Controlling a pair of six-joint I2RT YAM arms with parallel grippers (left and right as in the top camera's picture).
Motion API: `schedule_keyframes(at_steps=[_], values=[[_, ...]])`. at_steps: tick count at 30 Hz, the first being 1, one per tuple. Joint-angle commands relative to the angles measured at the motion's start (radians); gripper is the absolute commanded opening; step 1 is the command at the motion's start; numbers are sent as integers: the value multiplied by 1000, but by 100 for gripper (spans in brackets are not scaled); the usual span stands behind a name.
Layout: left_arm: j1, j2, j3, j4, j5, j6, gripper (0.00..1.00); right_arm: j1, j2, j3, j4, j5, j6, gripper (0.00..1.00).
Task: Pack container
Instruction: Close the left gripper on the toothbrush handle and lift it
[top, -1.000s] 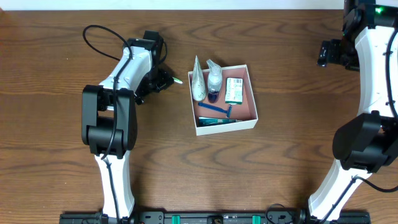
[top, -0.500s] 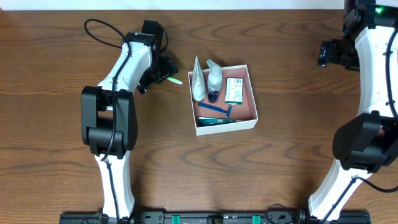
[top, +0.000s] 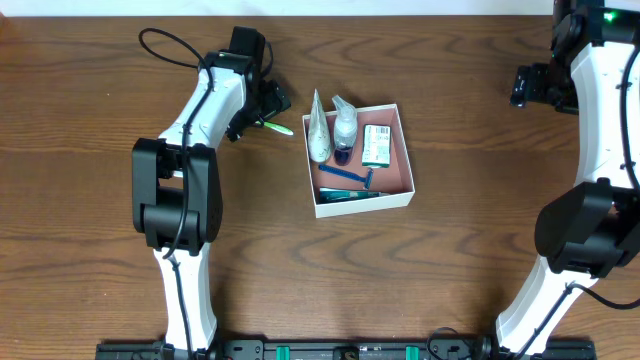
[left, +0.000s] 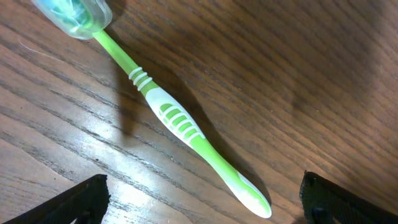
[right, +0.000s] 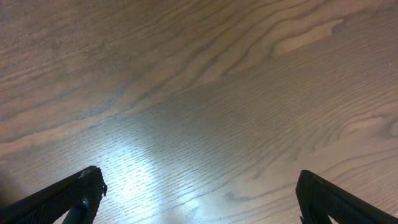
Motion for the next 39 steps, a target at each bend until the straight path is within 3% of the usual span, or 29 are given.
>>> schedule_keyframes(at_steps=[1,10,17,25,32,34,37,39], values=[[0,36,14,-3,-18,8,98,7,-5,19,-1,3,18,99],[0,97,14,-14,-7,-16,98,7,-5,19,-1,3,18,99],[4,98,14,-111,-8,-35,98,7,-5,19,-1,3,18,99],[8,98,14,-253,-8,133,98,7,-5,19,-1,3,18,99],[7,98,14,-263,-11,132,99,7,-5,19,0,3,18,99],[8,98,14,-237,-14,132,88,7,-5,19,-1,3,18,99],[8,98,14,-188,-14,123,62,7,-5,19,-1,3,18,99],[8,98,14,-155,-14,99,52,7,-5,19,-1,3,18,99]])
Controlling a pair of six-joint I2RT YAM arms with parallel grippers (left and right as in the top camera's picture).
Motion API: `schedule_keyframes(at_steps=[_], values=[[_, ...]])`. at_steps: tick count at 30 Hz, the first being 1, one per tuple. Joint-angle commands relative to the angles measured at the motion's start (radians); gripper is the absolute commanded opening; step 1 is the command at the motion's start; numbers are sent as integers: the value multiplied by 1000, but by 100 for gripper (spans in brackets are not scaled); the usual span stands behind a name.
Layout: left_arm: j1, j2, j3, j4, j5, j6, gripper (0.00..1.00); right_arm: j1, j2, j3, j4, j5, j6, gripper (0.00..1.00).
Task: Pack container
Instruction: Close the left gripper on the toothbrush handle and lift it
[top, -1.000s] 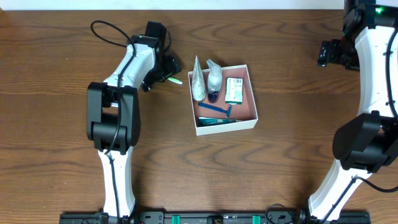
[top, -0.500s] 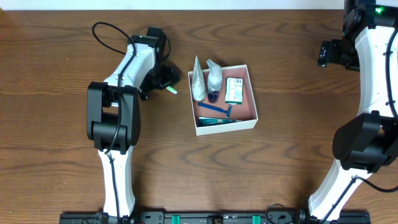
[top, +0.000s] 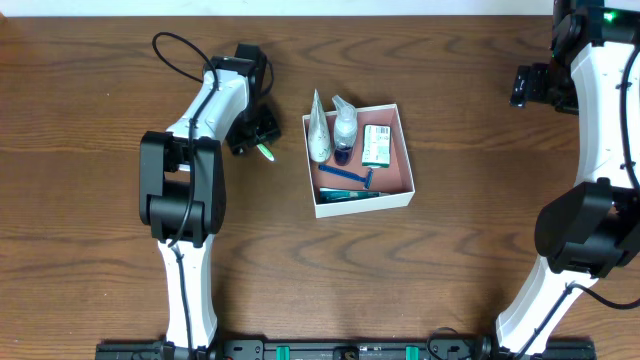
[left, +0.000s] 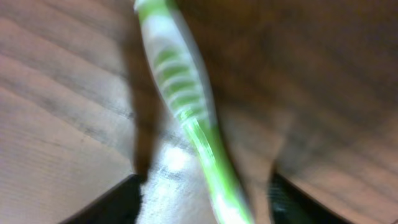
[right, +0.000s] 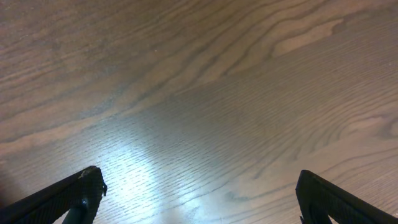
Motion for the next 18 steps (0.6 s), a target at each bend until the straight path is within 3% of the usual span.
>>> schedule_keyframes(at_steps=[1,8,13,18], values=[[5,31,2,32,-18,-32,46,7,-5,19,0,3,18,99],[3,31,2,84,-18,-120,29,7,-5,19,0,3,18,99],[3,31,2,76,-18,-120,26,7,-5,19,0,3,18,99],[3,31,2,59,-18,-120,9,7,-5,19,0,3,18,99]])
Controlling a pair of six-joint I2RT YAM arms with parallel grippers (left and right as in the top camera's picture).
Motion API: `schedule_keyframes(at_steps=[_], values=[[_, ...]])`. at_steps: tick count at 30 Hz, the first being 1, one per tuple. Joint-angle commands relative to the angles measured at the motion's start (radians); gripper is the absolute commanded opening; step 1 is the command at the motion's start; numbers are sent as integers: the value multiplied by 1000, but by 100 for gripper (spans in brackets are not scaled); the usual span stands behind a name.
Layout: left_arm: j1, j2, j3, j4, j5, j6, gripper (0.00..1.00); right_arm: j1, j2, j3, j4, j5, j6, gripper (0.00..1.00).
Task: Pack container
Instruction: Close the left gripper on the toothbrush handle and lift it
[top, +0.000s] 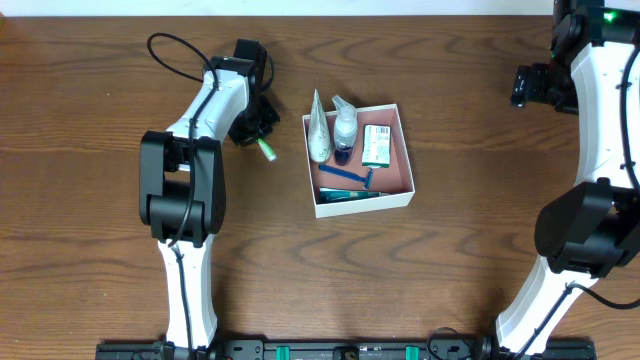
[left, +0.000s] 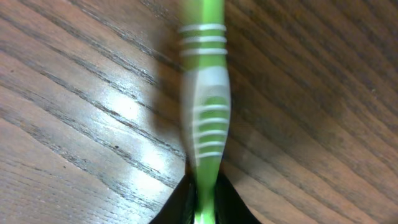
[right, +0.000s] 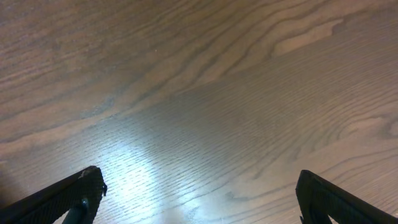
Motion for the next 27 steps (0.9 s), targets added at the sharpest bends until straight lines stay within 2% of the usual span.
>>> schedule_keyframes(at_steps=[1,4,11,19,27], values=[[3,31,2,-14,-12,-7,9,7,-5,19,0,3,18,99],[3,31,2,-21,-12,-6,9,7,-5,19,0,3,18,99],[5,17,6,-34,-8,84,9,7,-5,19,0,3,18,99],[6,-75,39,-88,-8,258,9,7,-5,19,0,3,18,99],[3,-259,40,-135,-8,445,9,7,-5,19,0,3,18,99]])
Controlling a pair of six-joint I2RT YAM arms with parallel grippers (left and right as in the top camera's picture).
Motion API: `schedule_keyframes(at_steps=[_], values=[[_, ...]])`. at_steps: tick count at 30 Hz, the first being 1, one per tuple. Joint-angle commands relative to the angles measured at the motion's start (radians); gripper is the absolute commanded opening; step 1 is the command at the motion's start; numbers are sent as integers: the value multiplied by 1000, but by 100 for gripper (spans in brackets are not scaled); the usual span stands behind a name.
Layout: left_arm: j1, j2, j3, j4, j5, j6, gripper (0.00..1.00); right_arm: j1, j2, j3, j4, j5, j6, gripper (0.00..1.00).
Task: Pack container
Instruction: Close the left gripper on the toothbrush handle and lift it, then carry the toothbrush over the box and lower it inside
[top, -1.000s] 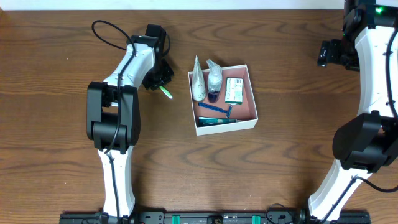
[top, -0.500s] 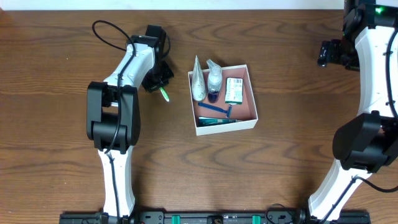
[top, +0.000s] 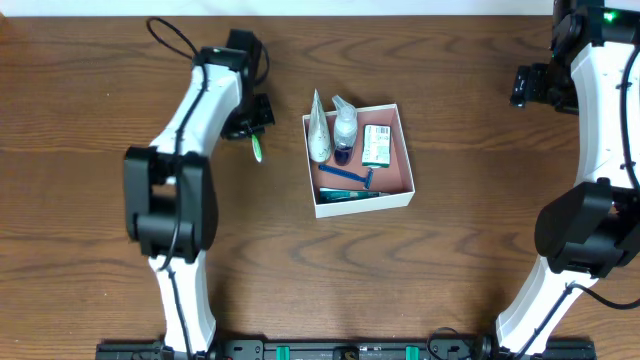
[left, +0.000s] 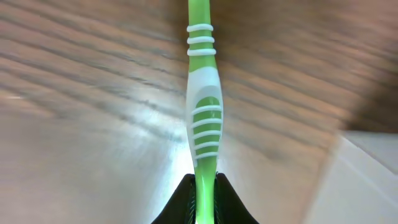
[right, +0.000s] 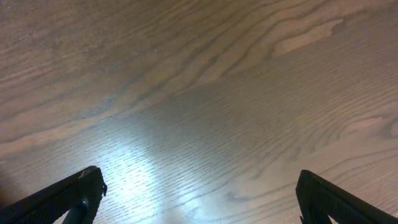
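A green and white toothbrush (left: 205, 118) is pinched by its handle end in my left gripper (left: 204, 190), which is shut on it. Overhead the toothbrush (top: 255, 148) hangs just left of the white box (top: 400, 196), below my left gripper (top: 256, 124). The box holds a tube (top: 318, 130), a small bottle (top: 345, 128), a green carton (top: 377, 144) and a blue razor (top: 346, 177). My right gripper (right: 199, 193) stands open over bare wood at the far right (top: 524, 84), its fingers (right: 68, 196) wide apart.
A pale corner of the box (left: 367, 174) shows at the right of the left wrist view. A black cable (top: 165, 35) loops behind the left arm. The wooden table (top: 450, 270) stretches round the box.
My left gripper, shut on the toothbrush, now holds it off the wood and nearer the box, whose corner has come into the left wrist view. The right arm has not moved.
The toothbrush lay on the wood left of the box with my left gripper open above it. Then the open fingers stood either side of its handle. Then they were shut on the handle end, and now the brush is held off the table, nearer the box.
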Motion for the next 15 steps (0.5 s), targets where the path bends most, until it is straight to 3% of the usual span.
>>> schedule_keyframes(at_steps=[1,8,15], values=[[2,-119,39,-24,-8,130,9,7,-5,19,-1,3,18,99],[-28,-298,39,-62,-7,217,9,7,-5,19,-1,3,18,99],[-158,-439,39,-69,-7,319,9,7,-5,19,-1,3,18,99]])
